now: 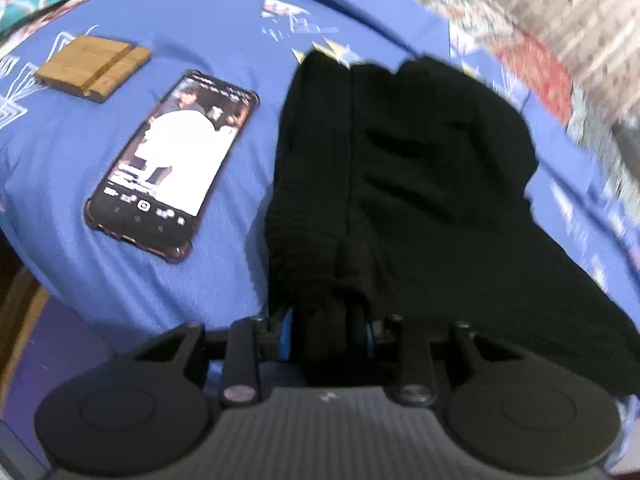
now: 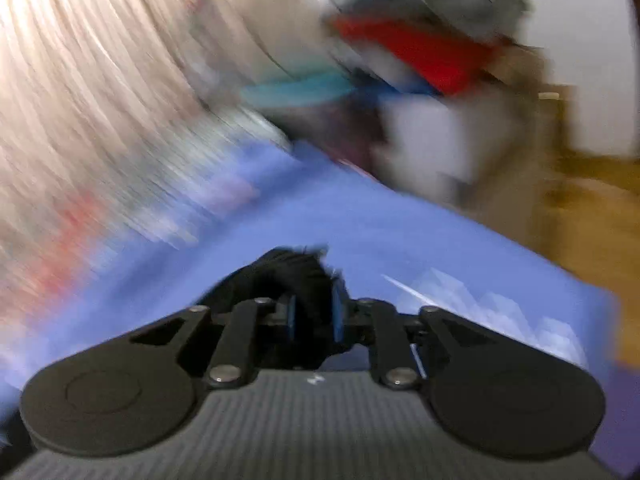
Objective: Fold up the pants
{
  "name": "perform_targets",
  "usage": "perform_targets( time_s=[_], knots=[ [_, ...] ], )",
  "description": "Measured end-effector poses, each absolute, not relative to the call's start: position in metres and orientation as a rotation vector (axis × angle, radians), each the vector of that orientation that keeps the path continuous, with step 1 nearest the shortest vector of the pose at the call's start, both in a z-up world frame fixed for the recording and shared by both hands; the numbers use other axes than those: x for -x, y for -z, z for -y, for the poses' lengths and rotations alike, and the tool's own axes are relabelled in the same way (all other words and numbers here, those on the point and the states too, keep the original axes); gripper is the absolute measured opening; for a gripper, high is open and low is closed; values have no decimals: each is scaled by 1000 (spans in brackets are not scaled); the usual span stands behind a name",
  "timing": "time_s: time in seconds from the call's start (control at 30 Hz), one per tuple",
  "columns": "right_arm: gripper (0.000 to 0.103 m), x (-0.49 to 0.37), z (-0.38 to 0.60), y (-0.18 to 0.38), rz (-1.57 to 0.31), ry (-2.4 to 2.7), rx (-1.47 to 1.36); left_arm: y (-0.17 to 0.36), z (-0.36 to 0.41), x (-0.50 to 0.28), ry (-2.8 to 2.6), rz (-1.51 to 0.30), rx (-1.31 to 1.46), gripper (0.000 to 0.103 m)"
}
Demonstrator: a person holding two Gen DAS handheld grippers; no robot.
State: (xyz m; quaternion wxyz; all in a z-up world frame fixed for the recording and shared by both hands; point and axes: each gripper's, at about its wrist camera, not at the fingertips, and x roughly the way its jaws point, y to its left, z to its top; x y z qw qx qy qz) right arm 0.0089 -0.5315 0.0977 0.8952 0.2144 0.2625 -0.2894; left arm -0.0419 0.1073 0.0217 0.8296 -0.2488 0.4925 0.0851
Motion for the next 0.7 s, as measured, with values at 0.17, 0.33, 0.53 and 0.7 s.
perform_targets(
  time_s=[0.17, 0.33, 0.53, 0.7],
  knots=[
    [51, 24, 541, -68, -580, 811, -440, -29, -101, 49, -156, -1037, 417, 47],
    [52, 36, 531, -106, -425, 792, -554, -49, -120, 68, -99, -955, 442, 55],
    [52, -16, 464, -150, -426, 452, -502, -71, -143, 74, -28, -813, 488, 59],
    [53, -89, 376, -161, -524, 132, -420, -73, -152, 80, 58, -808, 442, 58]
  ],
)
